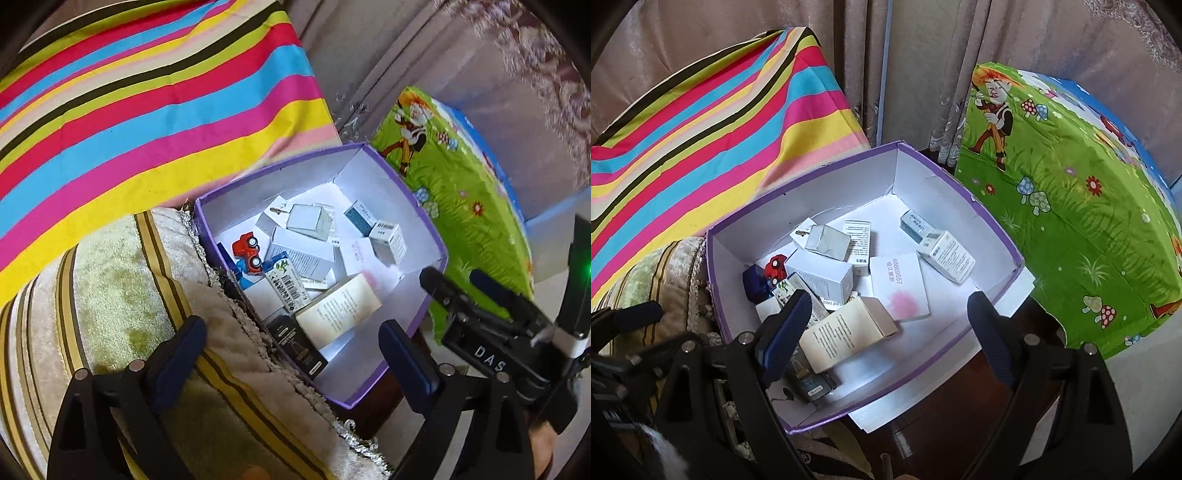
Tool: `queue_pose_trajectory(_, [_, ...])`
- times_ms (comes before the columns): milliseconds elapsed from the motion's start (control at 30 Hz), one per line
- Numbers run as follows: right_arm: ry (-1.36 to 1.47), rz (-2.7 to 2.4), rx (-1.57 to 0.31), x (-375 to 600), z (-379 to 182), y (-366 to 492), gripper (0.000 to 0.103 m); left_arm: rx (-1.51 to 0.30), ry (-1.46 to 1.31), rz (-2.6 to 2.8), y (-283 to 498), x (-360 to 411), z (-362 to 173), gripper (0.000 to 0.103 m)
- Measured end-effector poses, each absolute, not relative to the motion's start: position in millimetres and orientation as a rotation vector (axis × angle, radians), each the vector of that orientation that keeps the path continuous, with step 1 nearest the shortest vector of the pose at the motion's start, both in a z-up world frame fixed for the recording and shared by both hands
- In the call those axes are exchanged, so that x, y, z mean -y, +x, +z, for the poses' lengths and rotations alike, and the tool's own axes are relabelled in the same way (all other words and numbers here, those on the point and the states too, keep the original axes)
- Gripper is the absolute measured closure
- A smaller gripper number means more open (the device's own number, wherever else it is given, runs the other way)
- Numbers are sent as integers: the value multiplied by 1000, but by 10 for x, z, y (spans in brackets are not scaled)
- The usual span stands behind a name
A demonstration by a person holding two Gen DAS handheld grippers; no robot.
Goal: Organize rigid objects
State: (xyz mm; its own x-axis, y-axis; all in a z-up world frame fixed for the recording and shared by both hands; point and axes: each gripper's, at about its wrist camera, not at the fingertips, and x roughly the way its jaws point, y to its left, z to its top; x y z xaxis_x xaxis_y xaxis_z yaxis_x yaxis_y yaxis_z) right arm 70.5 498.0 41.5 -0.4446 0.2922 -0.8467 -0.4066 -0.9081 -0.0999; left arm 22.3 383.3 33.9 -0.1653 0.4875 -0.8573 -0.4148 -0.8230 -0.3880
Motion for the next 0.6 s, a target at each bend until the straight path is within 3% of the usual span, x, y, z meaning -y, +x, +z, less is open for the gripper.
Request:
queue_pose_trajectory(167, [-1358,2360,-169,-4973,408,707,15,75,-1524,2007,218,-3883,317,0])
queue_pose_trajectory(600, [-1372,2358,-178,-4977,382,701,15,69,-1499,2008,232,-3896,302,0])
